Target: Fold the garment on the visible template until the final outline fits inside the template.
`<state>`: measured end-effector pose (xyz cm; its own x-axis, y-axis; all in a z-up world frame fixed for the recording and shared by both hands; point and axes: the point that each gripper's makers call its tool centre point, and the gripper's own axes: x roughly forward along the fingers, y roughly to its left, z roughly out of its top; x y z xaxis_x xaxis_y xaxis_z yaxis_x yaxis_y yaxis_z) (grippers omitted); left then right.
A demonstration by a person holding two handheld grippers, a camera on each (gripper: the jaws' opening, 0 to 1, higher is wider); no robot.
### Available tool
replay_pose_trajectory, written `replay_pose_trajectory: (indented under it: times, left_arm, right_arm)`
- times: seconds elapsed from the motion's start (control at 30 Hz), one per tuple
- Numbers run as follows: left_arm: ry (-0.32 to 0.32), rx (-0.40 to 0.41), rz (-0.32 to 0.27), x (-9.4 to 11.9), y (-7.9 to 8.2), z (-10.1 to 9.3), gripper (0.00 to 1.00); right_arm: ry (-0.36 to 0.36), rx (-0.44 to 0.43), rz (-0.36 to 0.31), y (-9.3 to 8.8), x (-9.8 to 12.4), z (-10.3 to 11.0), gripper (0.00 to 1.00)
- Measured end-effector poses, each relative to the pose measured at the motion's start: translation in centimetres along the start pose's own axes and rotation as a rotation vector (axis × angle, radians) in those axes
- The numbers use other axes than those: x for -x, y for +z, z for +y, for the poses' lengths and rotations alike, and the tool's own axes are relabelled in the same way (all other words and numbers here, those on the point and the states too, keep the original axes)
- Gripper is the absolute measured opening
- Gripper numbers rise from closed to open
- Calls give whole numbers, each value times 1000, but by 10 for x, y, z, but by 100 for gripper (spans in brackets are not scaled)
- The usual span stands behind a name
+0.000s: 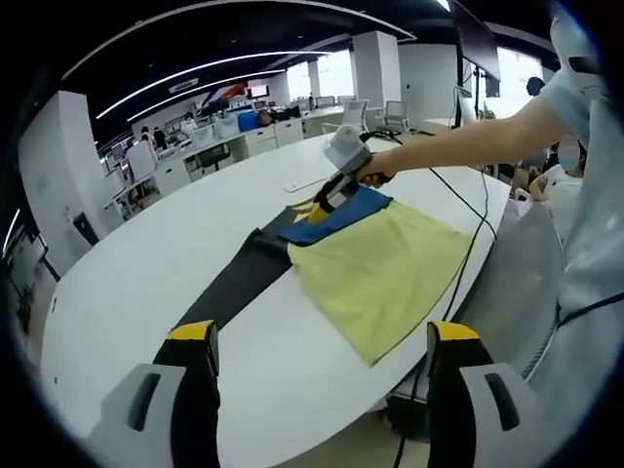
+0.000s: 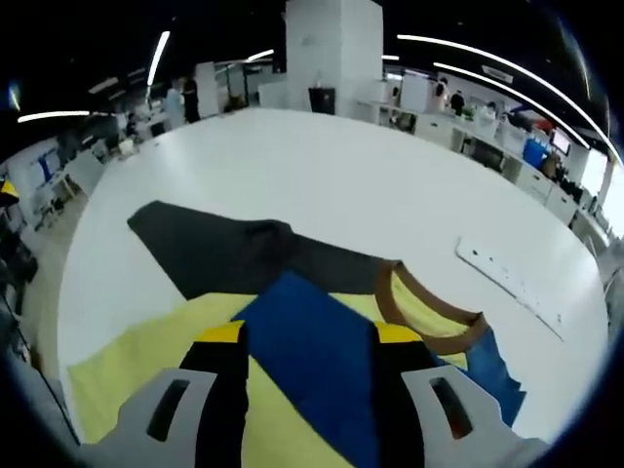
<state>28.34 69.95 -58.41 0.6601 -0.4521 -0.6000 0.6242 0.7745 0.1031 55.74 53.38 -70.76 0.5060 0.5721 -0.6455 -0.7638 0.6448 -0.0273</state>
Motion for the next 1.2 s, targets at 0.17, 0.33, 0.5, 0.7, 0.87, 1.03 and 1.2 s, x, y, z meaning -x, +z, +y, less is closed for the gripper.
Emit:
replay_pose_trajectory:
  times: [0.17,0.33,0.5,0.7,0.87,1.03,1.2]
  left_arm:
    - [-9,-9,-11,0,5,-2,85]
    - [-8,-16,-23,1,9,-4,85]
    - [-14,-13,-40,2,13,-6,85]
    - [-22,-22,-38,1,13,-8,85]
    - [-23,-29,-35,0,13,-9,84]
    - [-27,-32,-48,-1,16,-11,85]
    - [-28,-34,-53,-2,17,-12,85]
  right_arm:
    - [-5,36,8,-4,6,1,55]
    - [-8,50,7,-4,13,2,59]
    - [-10,53,0,-3,19,3,62]
    - [-14,68,-9,-3,30,1,66]
    - [-20,71,-17,-5,39,-2,71]
    - [-20,80,-13,-9,45,-4,75]
    - [-20,97,-8,-15,53,-3,78]
